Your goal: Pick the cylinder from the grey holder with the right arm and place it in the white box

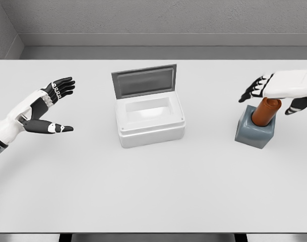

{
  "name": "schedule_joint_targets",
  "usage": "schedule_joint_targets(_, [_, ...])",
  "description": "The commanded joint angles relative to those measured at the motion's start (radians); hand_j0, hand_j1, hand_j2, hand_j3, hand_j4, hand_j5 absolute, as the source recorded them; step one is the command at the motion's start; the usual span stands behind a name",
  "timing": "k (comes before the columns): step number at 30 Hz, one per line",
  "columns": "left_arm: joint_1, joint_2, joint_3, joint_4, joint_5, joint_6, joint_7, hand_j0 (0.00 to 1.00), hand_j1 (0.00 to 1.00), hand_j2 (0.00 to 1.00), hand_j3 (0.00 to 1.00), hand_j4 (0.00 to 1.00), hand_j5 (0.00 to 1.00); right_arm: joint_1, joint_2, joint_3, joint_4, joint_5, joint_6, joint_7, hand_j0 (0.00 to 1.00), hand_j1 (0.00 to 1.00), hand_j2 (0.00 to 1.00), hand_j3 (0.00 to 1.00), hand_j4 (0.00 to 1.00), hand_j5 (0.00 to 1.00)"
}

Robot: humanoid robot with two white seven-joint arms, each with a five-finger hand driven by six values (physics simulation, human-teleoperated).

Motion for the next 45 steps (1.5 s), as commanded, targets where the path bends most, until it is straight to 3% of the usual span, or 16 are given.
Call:
schedule_joint_targets(1, [0.0,0.001,0.0,-0.001,0.007,0.001,0.0,1.0,1.0,1.0,1.0,1.0,1.0,0.0,0.0,0.005,0.002,-0.004,0.002,0.0,0.91,0.91,0.91,0.91,0.91,0.91])
schedule_joint_targets(14, [0.002,0.004,0.002,-0.001,0.007,0.001,0.0,1.0,1.0,1.0,1.0,1.0,1.0,0.003,0.001,0.031,0.028,-0.004,0.002,-0.002,0.86,0.86,0.86,0.86,0.86,0.86])
schedule_joint_targets(28, [0.002,0.006,0.002,0.007,0.007,0.003,0.0,1.0,1.0,1.0,1.0,1.0,1.0,0.003,0.012,0.042,0.028,-0.004,0.002,0.001,0.69,0.69,0.69,0.69,0.69,0.69])
schedule_joint_targets(34, [0.002,0.006,0.002,0.007,0.007,0.003,0.0,1.0,1.0,1.0,1.0,1.0,1.0,0.002,0.011,0.042,0.03,-0.003,0.002,0.004,0.57,0.57,0.57,0.57,0.57,0.57])
schedule_joint_targets(45, [0.002,0.006,0.002,0.007,0.007,0.003,0.0,1.0,1.0,1.0,1.0,1.0,1.0,-0.017,-0.011,0.033,0.021,-0.001,0.002,0.004,0.51,0.51,0.51,0.51,0.51,0.51])
